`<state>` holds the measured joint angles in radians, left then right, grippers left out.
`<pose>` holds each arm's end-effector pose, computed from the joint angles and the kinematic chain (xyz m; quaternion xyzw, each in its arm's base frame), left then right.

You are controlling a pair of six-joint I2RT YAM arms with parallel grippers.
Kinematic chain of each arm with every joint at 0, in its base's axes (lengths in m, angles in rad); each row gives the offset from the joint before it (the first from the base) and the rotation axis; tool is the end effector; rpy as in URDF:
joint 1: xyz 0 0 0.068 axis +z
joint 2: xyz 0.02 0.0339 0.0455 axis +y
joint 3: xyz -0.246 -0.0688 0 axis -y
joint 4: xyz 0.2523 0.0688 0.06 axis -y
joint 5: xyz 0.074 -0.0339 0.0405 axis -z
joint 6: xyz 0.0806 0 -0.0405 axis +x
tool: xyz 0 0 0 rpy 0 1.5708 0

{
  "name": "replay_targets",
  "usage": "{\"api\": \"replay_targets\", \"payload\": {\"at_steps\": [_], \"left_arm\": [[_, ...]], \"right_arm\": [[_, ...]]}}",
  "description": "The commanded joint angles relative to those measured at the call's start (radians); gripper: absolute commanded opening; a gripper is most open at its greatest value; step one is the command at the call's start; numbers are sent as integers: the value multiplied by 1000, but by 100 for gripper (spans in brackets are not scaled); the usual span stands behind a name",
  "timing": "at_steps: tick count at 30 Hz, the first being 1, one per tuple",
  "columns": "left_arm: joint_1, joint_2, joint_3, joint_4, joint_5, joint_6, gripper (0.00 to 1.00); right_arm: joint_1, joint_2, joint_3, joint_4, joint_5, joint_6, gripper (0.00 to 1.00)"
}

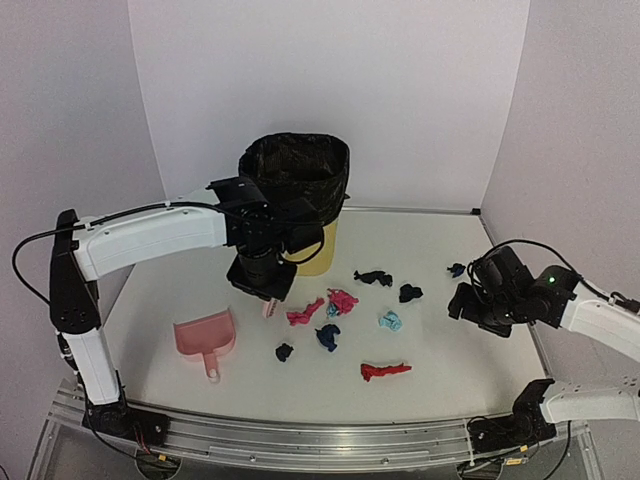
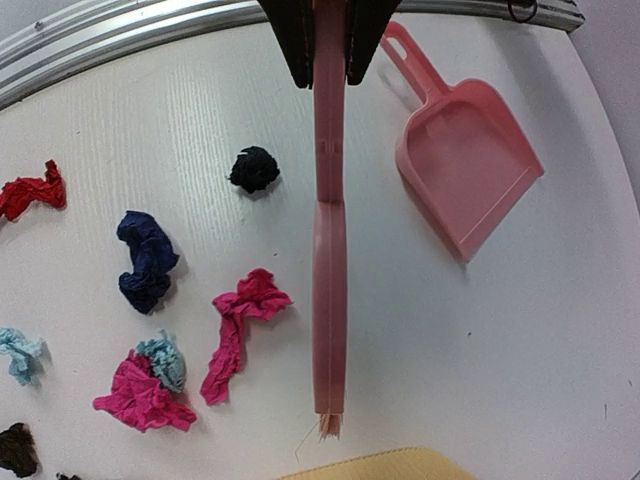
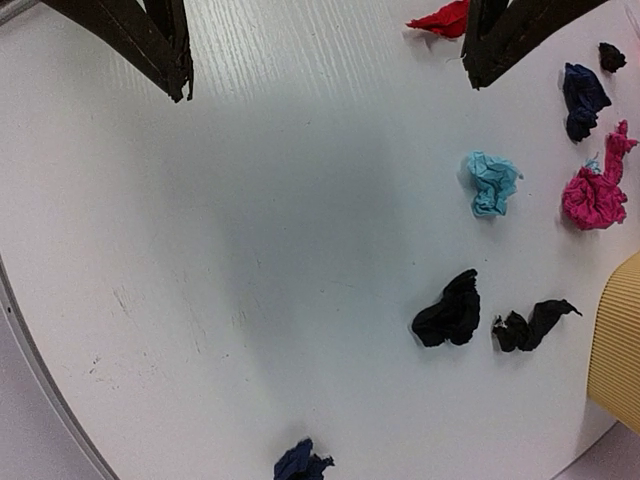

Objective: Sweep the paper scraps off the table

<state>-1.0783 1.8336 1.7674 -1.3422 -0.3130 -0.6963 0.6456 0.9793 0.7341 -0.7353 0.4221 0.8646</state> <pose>0.1940 -0.3090 0.2455 0.1745 0.9690 0.0360 0.1710 0.1990 0.1086 0.1921 0.1628 0.9233 0.0490 0.3445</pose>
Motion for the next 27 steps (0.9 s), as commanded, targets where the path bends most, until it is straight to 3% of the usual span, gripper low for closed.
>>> {"api": "replay_targets", "payload": {"at_steps": [1,12,19,27], "left_arm": [[9,-89,-127,-89,48,-60,0],[-3,-83,-212,51,305,-2,0],[-17,23,-52,93,400,48,0],[-17,139,179,-2,329,57,0]], "right_arm": [[-4,39,31,-5,11,-5,90],[-4,78,30,-4,16,-18,91],[-4,23,1,-3,62,-3,90],[-4,-27,-16,-5,109,-26,90]]}}
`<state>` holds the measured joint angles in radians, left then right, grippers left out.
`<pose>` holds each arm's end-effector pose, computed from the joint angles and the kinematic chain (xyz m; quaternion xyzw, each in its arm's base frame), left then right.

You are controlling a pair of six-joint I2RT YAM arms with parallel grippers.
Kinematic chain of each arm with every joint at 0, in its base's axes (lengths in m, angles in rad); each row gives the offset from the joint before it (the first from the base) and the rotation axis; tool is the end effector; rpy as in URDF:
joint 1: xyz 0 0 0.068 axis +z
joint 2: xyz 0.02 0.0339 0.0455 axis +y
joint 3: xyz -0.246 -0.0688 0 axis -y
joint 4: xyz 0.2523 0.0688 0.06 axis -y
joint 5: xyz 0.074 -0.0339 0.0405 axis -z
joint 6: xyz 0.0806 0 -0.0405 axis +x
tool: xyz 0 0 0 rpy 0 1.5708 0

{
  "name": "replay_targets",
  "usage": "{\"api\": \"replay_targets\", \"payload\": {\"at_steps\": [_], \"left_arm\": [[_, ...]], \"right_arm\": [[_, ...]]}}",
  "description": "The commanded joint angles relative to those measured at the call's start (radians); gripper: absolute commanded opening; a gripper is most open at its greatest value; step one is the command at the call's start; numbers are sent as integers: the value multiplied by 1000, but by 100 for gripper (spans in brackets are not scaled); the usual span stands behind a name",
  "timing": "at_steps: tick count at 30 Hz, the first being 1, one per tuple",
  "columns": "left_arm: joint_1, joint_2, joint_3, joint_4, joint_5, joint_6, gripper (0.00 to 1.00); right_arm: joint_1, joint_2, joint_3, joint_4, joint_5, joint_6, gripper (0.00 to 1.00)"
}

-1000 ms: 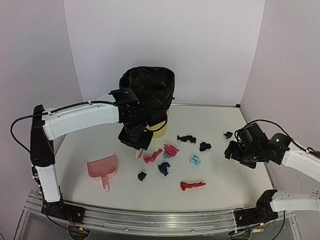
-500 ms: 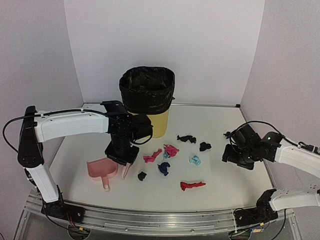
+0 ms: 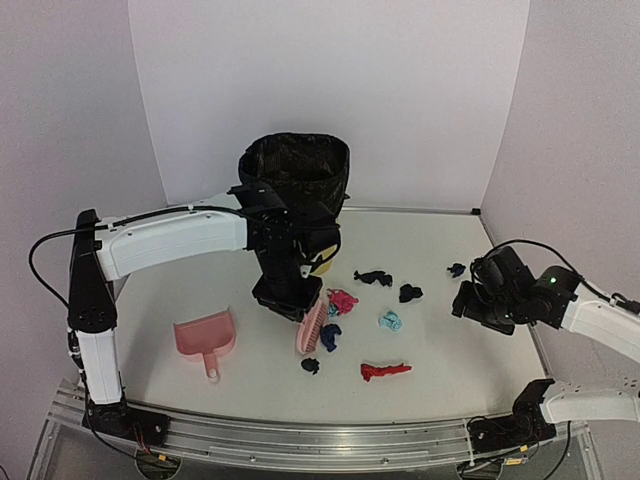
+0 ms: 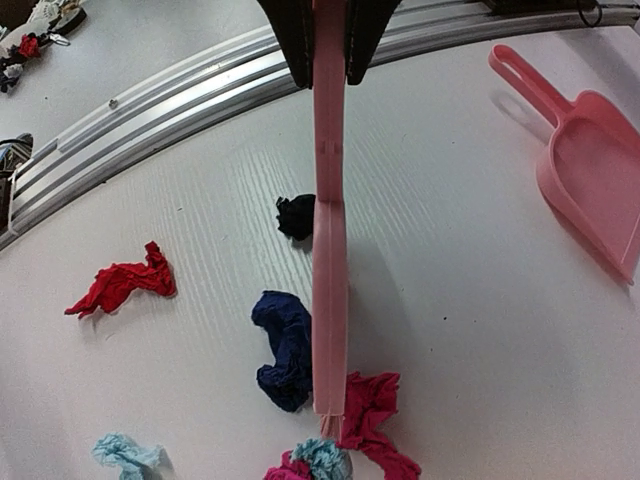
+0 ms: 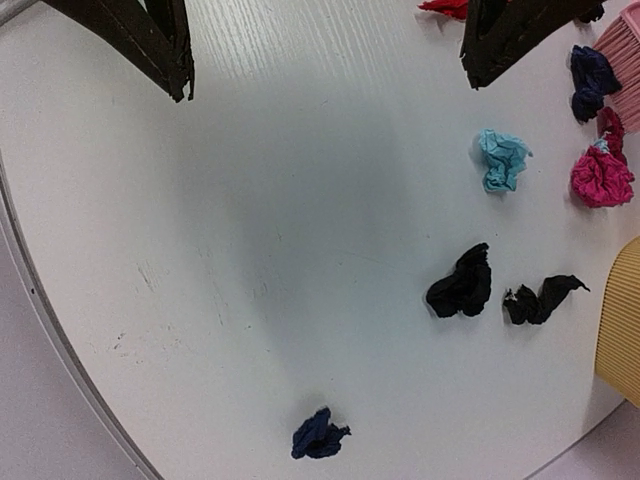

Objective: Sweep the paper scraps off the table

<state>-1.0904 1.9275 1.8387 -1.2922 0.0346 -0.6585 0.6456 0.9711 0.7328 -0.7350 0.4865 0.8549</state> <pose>0.1785 -0.3486 0.2296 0.2149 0.9719 -0.0837 0.0476 0.2002 0.1036 0.1952 0.1674 0.9151 0.0264 0.3659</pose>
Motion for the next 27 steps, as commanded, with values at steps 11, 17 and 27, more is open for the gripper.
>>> {"api": "replay_targets", "payload": {"at_steps": [11,17,27], "left_arm": [[-3,-35,180,-140,-169,-7,0],[-4,-183,-37,-76,-136,5,0],[-5,-431,-276,68,153,3,0]], "right_arm": [[-4,-14,-2,-6,46,-38,90],[-4,18,14,-4,40,-49,90],[-4,83,39,-3,15,-75,90]]}}
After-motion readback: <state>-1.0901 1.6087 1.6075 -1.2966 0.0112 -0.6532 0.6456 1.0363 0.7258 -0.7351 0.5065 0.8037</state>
